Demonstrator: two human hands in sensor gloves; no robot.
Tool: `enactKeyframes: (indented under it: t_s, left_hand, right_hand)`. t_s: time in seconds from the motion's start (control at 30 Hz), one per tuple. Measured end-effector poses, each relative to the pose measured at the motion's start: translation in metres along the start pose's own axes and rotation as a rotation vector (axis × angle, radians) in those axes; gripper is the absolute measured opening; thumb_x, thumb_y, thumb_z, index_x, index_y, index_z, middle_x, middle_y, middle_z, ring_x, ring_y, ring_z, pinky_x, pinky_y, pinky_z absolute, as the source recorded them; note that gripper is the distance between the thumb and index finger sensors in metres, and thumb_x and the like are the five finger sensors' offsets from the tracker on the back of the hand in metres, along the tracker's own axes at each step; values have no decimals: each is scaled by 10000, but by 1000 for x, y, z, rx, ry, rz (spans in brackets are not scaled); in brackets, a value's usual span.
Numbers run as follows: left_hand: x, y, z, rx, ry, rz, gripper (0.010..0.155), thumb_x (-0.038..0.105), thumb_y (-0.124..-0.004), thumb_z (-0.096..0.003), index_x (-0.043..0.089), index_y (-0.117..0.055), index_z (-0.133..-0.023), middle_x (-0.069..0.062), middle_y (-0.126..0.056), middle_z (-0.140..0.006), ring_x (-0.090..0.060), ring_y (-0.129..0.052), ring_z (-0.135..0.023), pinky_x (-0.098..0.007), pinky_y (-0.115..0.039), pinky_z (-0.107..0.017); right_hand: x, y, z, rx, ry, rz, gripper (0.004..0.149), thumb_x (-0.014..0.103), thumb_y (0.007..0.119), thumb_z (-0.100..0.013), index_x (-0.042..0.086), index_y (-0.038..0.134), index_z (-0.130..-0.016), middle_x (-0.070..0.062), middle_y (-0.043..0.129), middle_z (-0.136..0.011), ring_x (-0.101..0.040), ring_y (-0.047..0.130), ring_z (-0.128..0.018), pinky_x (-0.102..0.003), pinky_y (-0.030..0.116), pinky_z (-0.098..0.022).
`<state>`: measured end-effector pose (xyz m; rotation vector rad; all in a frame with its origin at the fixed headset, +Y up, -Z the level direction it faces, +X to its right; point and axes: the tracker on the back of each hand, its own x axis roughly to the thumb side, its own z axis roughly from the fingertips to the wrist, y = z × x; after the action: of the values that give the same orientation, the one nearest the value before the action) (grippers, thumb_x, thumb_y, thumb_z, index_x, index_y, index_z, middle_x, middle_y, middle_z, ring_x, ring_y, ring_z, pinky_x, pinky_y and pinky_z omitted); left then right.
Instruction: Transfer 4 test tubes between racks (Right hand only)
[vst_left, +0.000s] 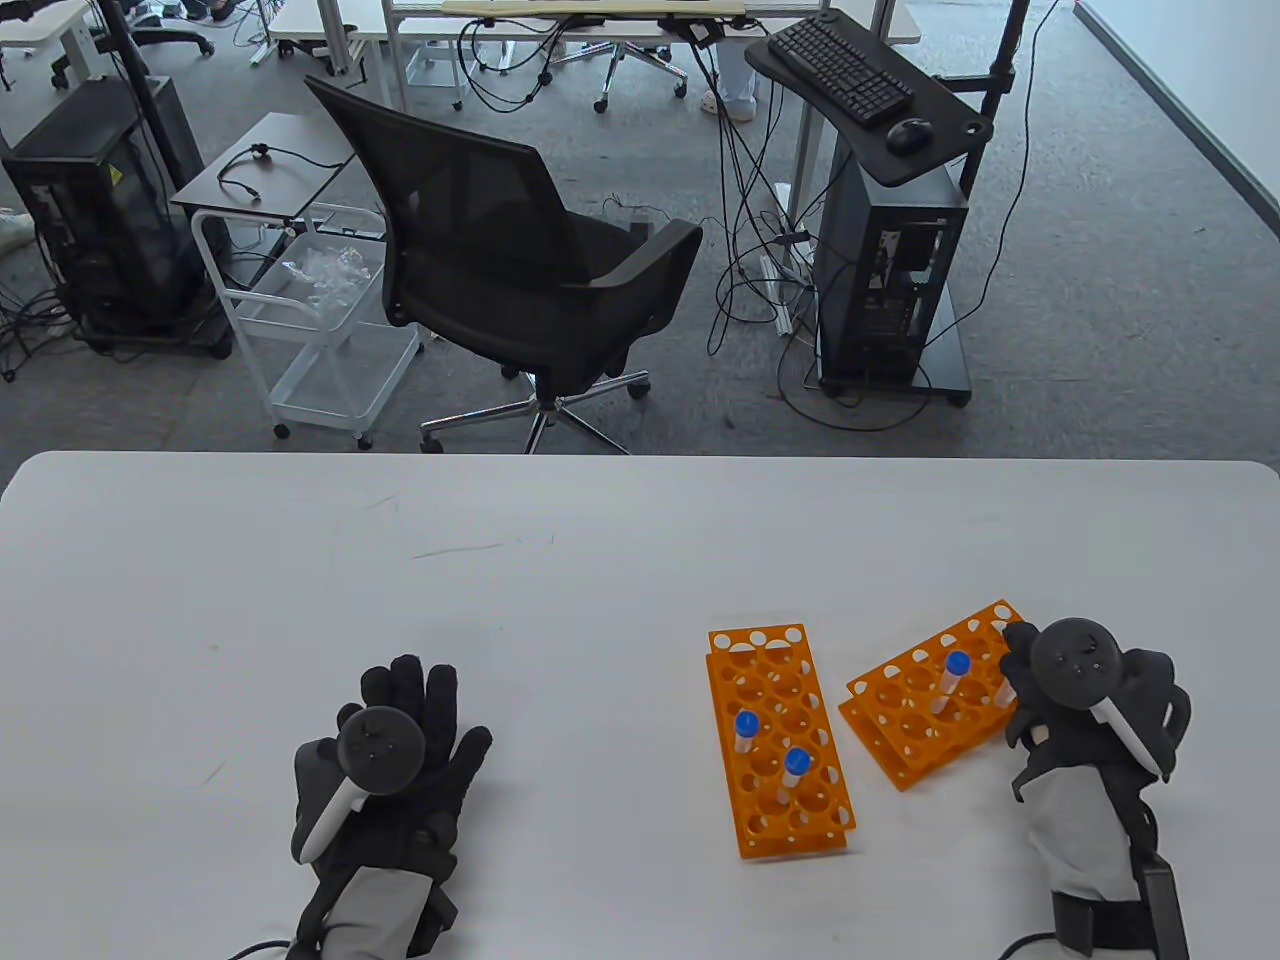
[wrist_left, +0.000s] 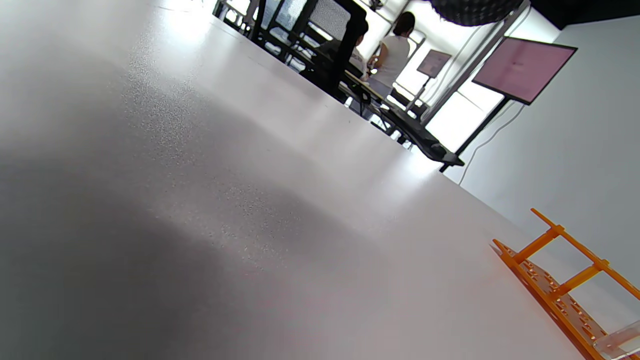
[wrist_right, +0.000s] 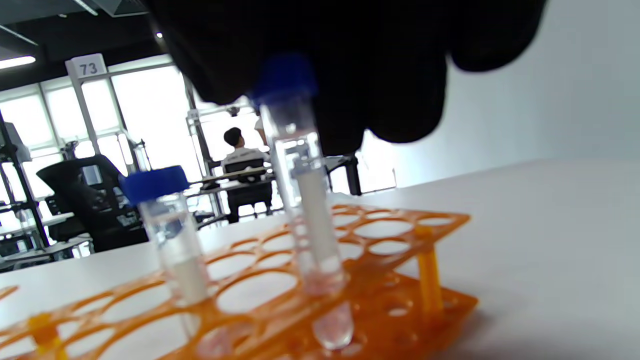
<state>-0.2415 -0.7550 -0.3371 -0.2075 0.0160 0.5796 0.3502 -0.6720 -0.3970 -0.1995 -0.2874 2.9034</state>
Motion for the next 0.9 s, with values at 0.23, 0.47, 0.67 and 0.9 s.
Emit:
enactKeyframes:
  t_s: [0.23, 0.47, 0.67, 0.9]
  left_hand:
    - [0, 0, 0, 0, -1, 1, 713, 651, -494, -573, 493, -50, -1108, 209, 161, -1131, -38, 296, -1000, -369, 206, -723]
    - [0, 0, 0, 0, 0, -2, 713, 651, -494, -574, 493, -50, -1108, 209, 160, -1131, -41, 296, -1000, -369, 206, -723]
    - [0, 0, 0, 1, 1, -1, 713, 650, -494, -574, 492, -50, -1108, 208, 159, -1132, -39, 295, -1000, -369, 206, -723]
    - [0, 0, 0, 2, -4, -1, 712, 650, -493, -574, 492, -50, -1108, 209, 161, -1131, -41, 296, -1000, -369, 206, -723]
  right_hand:
    - [0, 6, -1, 30, 4, 6, 460, 273, 804, -462, 126, 831, -897, -168, 947, -814, -437, 879, -712, -642, 639, -567]
    - [-1, 7, 0, 46, 16, 1, 462, 273, 805, -462, 123, 831, -898, -170, 950, -816, -440, 879, -716, -642, 641, -567]
    - [0, 8, 0, 57, 15, 8, 462, 278, 803, -463, 126, 829, -899, -169, 946, -818, -439, 878, -716, -642, 639, -568]
    - [1, 11, 0, 66, 19, 17, 462, 282, 799, -466, 127, 827, -900, -167, 944, -820, -438, 879, -716, -640, 641, -568]
